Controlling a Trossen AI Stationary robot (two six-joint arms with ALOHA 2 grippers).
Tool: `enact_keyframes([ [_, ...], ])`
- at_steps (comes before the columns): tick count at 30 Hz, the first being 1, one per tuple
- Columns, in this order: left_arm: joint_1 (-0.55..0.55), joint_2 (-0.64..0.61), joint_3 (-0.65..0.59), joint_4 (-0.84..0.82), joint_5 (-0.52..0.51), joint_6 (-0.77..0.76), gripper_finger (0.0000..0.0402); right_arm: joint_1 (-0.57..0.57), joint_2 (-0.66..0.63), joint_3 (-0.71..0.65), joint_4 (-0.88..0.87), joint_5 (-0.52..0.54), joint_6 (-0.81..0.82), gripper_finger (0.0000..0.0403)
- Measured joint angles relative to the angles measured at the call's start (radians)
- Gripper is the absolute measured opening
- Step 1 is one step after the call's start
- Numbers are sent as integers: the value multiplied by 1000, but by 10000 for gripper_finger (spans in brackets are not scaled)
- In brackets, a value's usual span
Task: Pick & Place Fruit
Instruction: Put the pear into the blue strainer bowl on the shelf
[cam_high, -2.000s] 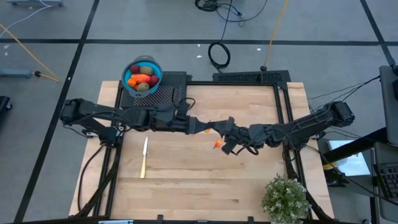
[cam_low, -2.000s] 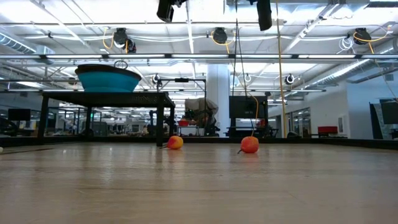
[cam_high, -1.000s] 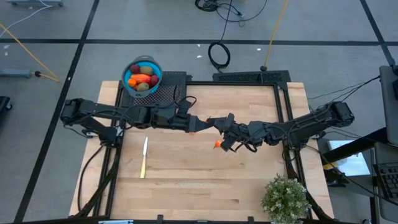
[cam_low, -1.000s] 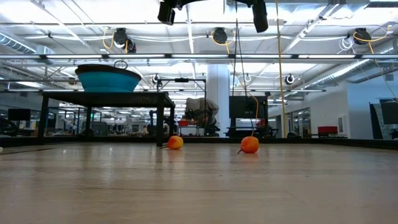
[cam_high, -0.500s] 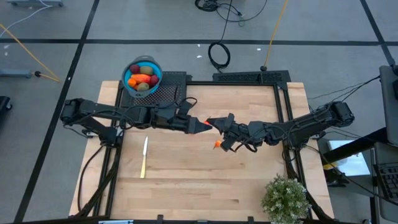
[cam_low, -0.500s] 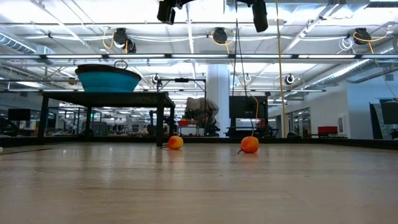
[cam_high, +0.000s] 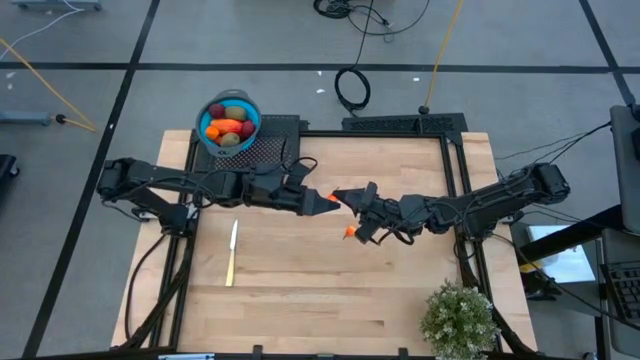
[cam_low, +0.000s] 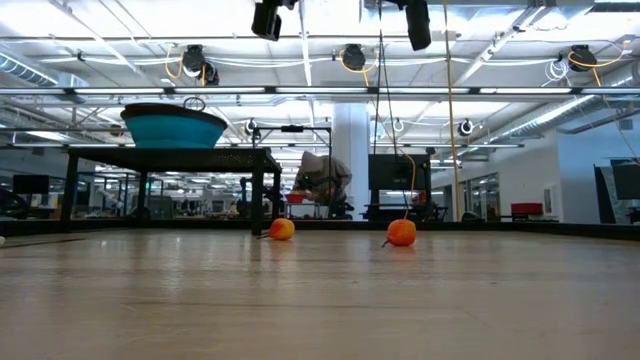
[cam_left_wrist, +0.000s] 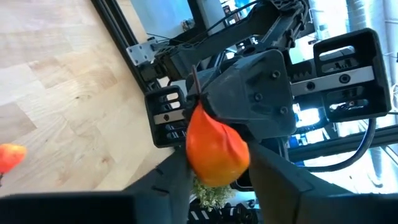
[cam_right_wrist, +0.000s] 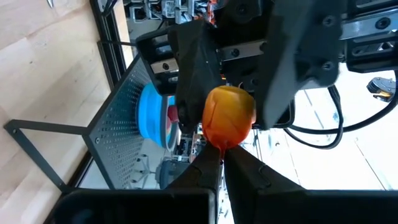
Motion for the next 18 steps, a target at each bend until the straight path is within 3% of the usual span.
enact_keyframes([
  [8, 0, 0, 0, 8, 0, 8, 79, 1, -1, 0, 14, 1, 123, 8],
  [18, -9, 0, 0, 9, 2, 15, 84, 8, 0, 0, 14, -1, 186, 64],
])
